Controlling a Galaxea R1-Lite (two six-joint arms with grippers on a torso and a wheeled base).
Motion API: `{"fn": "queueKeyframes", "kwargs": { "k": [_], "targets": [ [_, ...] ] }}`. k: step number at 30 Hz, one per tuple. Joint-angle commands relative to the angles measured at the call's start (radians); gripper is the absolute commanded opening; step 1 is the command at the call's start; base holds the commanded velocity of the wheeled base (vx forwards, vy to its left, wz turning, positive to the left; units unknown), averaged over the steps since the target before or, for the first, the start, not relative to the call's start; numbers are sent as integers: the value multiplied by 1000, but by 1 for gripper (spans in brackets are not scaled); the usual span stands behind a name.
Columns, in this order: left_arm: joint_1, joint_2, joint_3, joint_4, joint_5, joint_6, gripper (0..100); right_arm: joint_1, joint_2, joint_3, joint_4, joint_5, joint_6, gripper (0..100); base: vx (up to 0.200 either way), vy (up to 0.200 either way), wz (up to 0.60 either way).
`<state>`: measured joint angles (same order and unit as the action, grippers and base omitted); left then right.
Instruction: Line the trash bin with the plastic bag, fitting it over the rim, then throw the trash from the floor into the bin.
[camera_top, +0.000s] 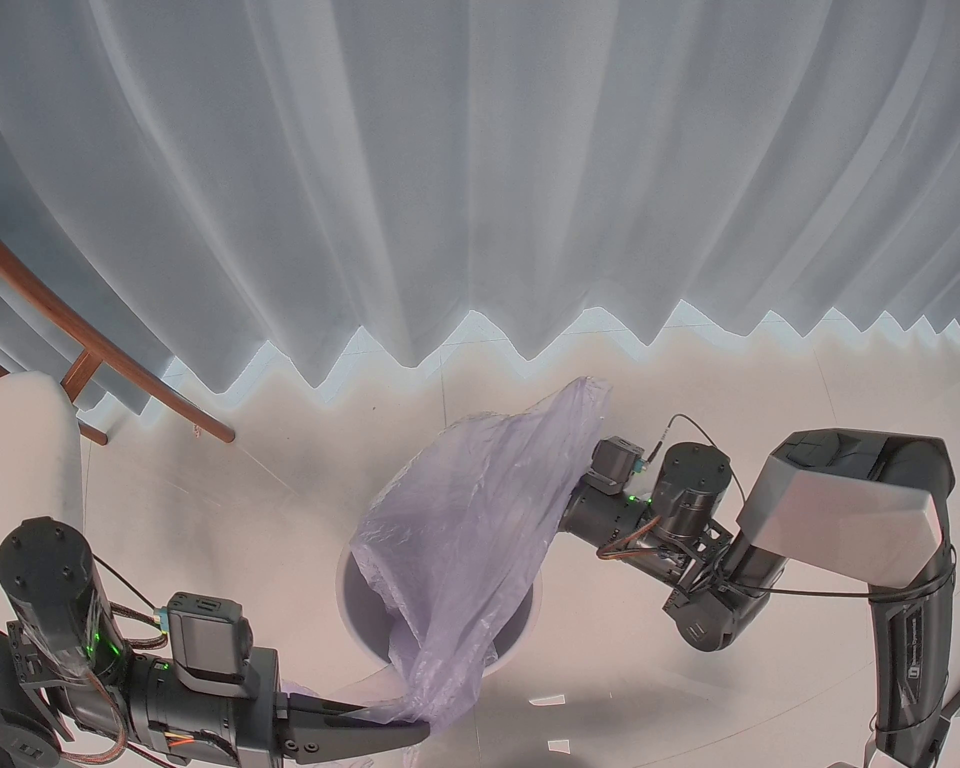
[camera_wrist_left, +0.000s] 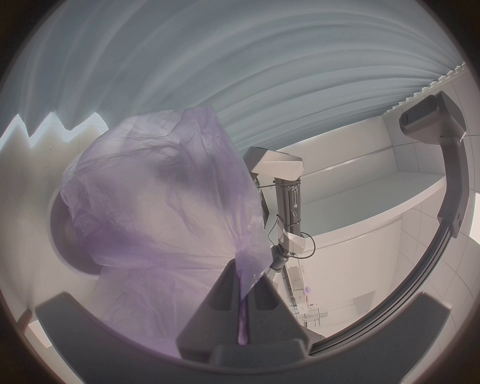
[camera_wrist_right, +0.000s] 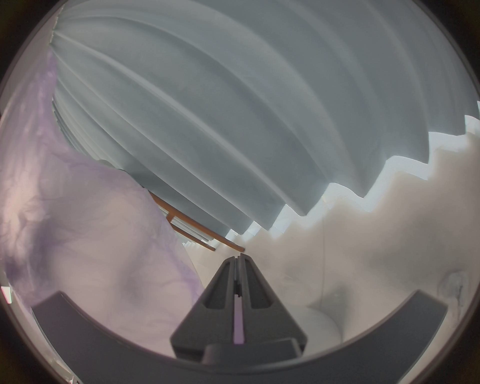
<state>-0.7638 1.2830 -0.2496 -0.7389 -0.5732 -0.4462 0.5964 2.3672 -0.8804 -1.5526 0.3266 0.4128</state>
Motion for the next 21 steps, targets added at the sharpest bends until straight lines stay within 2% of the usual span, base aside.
{"fn": "queueKeyframes", "kwargs": {
  "k": [1, 8, 11, 16, 21],
  "targets": [
    [-5, -1, 1, 0, -19, -2, 0, 43, 99, -158, -18, 0, 1, 0, 0, 0, 0],
    [-2, -1, -2, 0, -19, -5, 0, 46, 187, -328, -18, 9, 12, 0, 0, 0, 0],
    [9, 1, -8, 0, -19, -12, 0, 52, 205, -376, -18, 38, 12, 0, 0, 0, 0],
    [20, 1, -17, 0, -19, -32, 0, 60, 211, -411, -18, 45, 12, 0, 0, 0, 0],
    [40, 4, -22, 0, -19, -34, 0, 111, 185, -402, -18, 51, 12, 0, 0, 0, 0]
  ]
}}
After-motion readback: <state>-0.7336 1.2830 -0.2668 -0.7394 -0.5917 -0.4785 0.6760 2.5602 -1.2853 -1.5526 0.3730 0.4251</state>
